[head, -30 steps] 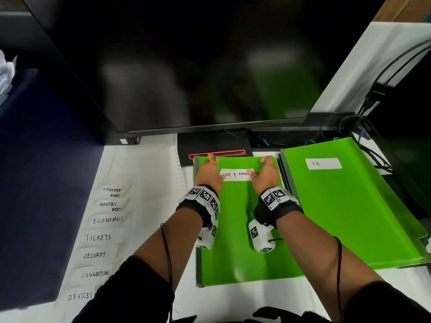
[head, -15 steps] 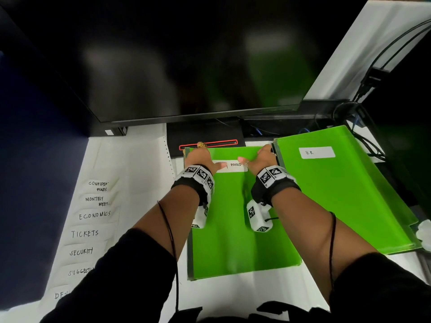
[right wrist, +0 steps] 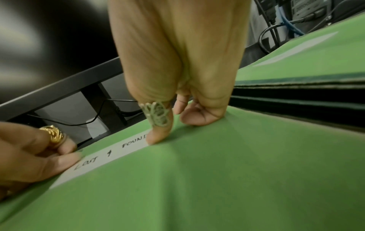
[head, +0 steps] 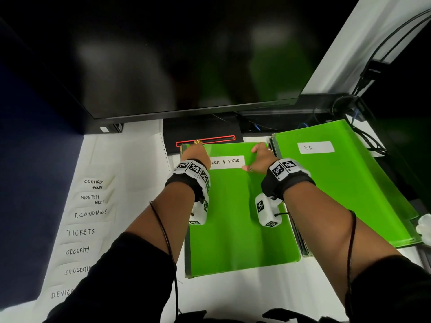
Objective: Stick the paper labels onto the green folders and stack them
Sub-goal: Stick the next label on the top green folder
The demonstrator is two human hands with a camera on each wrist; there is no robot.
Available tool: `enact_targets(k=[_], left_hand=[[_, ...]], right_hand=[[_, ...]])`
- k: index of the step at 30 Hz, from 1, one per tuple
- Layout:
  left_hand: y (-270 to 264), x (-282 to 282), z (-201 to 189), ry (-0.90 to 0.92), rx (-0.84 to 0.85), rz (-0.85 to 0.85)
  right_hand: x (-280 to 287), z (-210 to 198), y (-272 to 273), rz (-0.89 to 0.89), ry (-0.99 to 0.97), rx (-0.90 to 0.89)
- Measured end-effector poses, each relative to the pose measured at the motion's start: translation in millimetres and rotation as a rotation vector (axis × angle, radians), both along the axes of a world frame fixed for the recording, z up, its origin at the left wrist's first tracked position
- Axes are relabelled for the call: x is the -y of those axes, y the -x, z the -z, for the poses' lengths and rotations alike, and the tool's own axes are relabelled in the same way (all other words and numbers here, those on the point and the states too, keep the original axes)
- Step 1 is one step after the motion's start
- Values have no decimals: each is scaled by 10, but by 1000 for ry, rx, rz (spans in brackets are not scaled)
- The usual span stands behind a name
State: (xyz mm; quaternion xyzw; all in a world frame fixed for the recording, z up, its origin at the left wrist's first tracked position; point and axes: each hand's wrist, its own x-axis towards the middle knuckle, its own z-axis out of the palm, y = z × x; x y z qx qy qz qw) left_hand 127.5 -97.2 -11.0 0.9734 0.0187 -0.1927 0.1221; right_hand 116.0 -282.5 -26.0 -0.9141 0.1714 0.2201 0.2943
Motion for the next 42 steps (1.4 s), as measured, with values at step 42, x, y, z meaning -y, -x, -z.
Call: enact_targets(k=[42], left_hand=[[-131,-131,-101,-11,-143,57]], right_hand=[[19,-1,-146,-51,111,-112]])
